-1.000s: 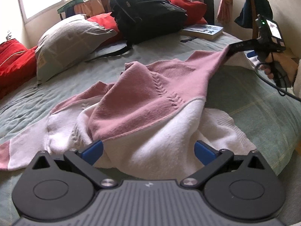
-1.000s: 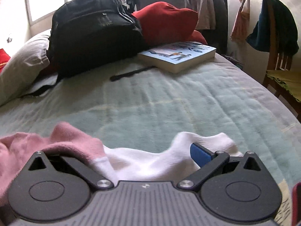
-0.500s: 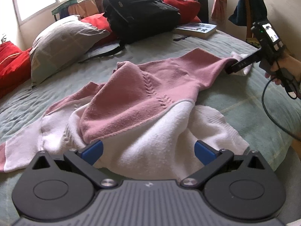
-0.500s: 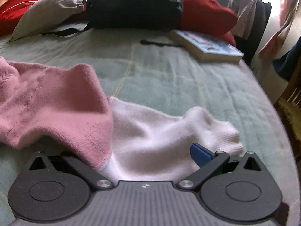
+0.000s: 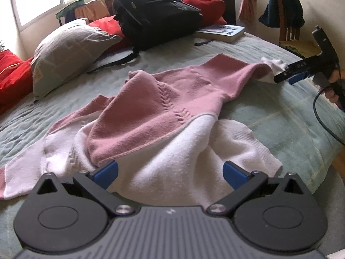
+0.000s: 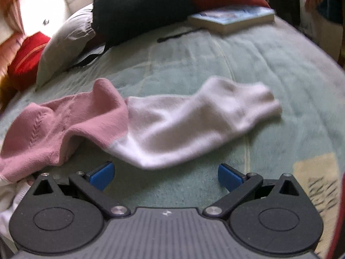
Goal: Fold clothes
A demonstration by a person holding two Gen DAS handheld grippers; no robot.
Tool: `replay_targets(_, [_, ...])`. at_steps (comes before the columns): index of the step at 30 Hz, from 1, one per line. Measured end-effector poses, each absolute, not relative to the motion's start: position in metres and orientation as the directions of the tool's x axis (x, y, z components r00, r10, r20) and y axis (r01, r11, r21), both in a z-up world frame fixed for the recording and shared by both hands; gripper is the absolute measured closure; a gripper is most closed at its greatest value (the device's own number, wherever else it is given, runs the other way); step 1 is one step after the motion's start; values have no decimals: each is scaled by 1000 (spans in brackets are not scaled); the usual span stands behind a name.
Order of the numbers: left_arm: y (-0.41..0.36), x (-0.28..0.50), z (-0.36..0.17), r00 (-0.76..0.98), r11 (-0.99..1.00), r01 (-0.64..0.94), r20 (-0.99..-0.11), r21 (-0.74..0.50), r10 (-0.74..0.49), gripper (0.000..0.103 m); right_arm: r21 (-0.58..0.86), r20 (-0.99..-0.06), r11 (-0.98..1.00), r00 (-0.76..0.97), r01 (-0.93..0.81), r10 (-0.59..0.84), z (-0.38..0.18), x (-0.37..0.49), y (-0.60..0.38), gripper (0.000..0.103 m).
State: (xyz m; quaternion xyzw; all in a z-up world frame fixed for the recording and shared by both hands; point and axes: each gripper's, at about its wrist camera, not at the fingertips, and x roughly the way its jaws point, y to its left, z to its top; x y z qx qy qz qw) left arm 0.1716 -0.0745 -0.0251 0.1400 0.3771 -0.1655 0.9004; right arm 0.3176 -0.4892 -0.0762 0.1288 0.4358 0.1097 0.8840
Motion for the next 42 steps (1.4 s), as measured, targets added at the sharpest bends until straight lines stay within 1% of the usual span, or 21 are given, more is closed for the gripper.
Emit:
replay_targets(8, [-72, 174, -26, 661, 913, 385, -731, 134, -171, 1, 435, -665, 900, 662, -35, 347, -83, 315, -506, 0])
replay_targets(13, [-72, 175, -28, 657, 913, 386, -734, 133, -171, 1, 438, -652, 898, 672, -43, 350, -84, 305, -508, 0])
replay_targets(15, [-73, 176, -28, 656, 912, 387, -735, 133, -172, 1, 399, -662, 915, 674, -53, 327, -83, 302, -497, 0])
replay_targets(20, [-76, 177, -30, 653, 910, 392, -737, 134, -173, 1, 177, -718, 975, 660, -136, 222, -84, 307, -446, 0])
replay_targets(27, [-77, 178, -30, 652, 909, 392, -739, 140, -167, 1, 179, -686, 952, 662, -248, 302, -83, 318, -396, 0])
replay_targets(29, [-77, 179, -29, 652, 909, 391, -740, 142, -165, 1, 201, -691, 950, 653, -237, 309, -83, 319, -391, 0])
replay_targets(33, [-78, 180, -30, 650, 908, 393, -741, 141, -167, 1, 224, -669, 923, 639, -313, 379, -79, 317, -382, 0])
replay_targets(35, [-79, 182, -31, 649, 910, 391, -742, 139, -166, 1, 197, -664, 927, 653, -319, 366, -80, 325, -381, 0])
replay_targets(38, [-80, 181, -30, 652, 909, 392, -740, 141, -167, 1, 120, -641, 955, 714, -272, 283, -85, 341, -388, 0])
replay_targets(42, [-74, 178, -28, 658, 911, 385, -736, 145, -161, 1, 104, -600, 979, 775, -172, 200, -81, 348, -404, 0])
